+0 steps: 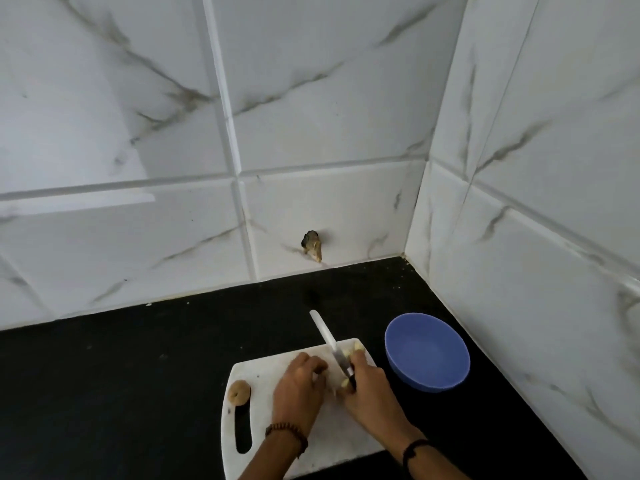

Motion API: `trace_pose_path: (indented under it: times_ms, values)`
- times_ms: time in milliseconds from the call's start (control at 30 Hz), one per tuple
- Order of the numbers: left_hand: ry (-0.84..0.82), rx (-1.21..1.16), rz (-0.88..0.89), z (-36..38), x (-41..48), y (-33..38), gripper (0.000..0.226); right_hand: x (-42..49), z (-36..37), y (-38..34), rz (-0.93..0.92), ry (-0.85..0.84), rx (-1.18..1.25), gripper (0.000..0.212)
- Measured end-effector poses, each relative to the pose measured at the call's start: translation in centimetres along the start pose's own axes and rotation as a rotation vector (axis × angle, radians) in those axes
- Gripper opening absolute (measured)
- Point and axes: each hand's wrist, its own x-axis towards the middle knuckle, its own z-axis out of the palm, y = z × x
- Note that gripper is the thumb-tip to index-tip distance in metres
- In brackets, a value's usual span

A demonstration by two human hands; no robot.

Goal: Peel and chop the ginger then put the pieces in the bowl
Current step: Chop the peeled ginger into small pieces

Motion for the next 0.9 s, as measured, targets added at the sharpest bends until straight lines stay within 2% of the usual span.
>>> trace_pose_path:
  times_ms: [100, 167, 267, 400, 700, 900]
  values:
    - [0.13, 0.057, 0.007, -1.1, 0.5, -1.4, 0.027, 0.3, 0.6, -1.0, -0.026, 0.022, -0.001, 0.027]
    - [0.088, 0.096, 0.025, -1.4, 1.0, -2.3, 0.033, 0.4, 1.0, -1.5, -0.049, 0.033, 0.0, 0.024]
    - [-0.049, 0.154, 0.046, -1.5, 1.5, -2.7, 0.029, 0.8, 1.6, -2.0, -0.058, 0.026, 0.002, 0.025]
    - [-0.055, 0.167, 0.064, -1.4, 1.6, -3.0, 0.026, 1.1, 2.0, -2.5, -0.051, 0.02, 0.011, 0.026]
    - [-0.057, -0.039, 0.116, -0.9, -0.2, -2.4, 0.019, 0.0, 2.4, -1.9, 0.009, 0.064, 0.117, 0.016]
    - [-0.067, -0.172, 0.116, 0.5, -0.9, 0.4, 0.02, -0.2, 1.9, -1.1, 0.066, 0.069, 0.106, 0.021]
